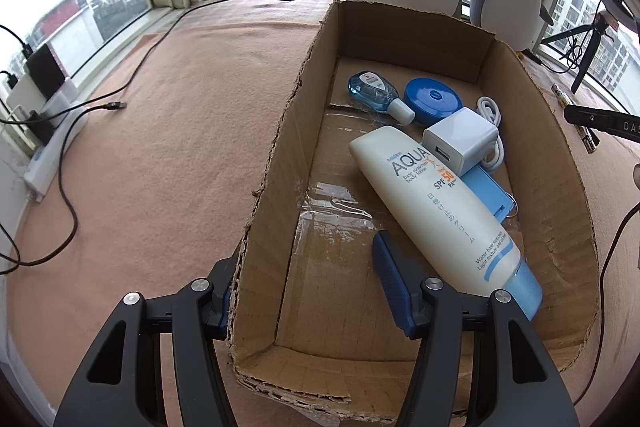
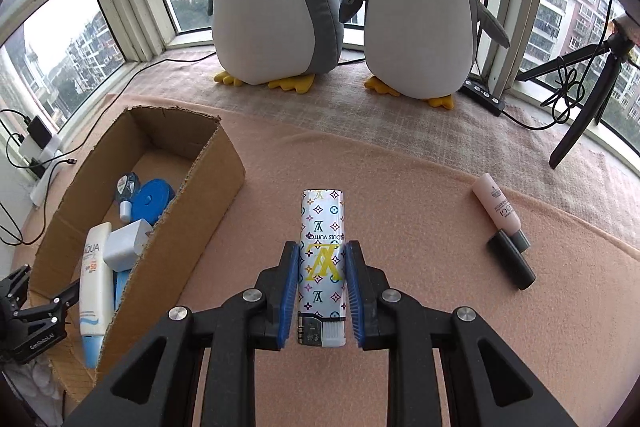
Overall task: Organize rigid objects
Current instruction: 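Carry the lighter into the box and open the right gripper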
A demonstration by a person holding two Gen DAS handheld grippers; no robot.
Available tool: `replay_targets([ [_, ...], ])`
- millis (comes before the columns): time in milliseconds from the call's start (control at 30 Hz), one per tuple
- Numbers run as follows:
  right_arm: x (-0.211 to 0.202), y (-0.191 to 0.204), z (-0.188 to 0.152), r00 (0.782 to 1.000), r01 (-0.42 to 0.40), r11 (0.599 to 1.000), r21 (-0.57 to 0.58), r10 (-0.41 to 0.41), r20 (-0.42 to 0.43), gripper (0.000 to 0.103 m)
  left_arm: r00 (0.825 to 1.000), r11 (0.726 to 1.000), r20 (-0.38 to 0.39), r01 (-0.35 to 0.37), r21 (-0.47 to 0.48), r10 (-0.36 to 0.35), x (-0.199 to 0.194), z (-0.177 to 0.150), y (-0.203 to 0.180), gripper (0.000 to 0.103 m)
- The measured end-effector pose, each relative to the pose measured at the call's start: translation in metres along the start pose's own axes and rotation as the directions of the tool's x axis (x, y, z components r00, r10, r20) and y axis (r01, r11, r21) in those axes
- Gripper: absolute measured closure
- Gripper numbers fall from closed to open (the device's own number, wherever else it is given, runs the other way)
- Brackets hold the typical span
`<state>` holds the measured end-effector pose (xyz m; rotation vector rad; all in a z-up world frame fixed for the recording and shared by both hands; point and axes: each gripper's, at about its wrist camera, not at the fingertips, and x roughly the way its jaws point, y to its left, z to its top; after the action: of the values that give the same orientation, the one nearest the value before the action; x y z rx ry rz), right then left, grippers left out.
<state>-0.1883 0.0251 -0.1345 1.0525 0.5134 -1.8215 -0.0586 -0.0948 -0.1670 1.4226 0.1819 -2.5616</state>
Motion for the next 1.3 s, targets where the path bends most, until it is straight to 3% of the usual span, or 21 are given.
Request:
replay_targets([
  [333,-0.033,0.059,0.015,0.994,-0.096,0.995,-0.038,0.098,0.057,0.082,1.000,1.000,0.008,0.006,-0.004,-0.006,-0.001,-0.001,-0.001,0.043],
  [733,-0.012,0.105,0.030,0.992,-0.121,0.989,-0.085,0.124,0.032,0.082,1.000,1.000,0.009,0.005,-0.003,-0.005,-0.001,-0.002,-0.001,0.043],
  [1300,0.013,0.113,0.035,0.992,-0.129,0.987,-0.097,0.129,-0.002,0.081,1.000,1.000,0.009,0.005,-0.002,-0.005,-0.001,-0.002,-0.001,0.043],
])
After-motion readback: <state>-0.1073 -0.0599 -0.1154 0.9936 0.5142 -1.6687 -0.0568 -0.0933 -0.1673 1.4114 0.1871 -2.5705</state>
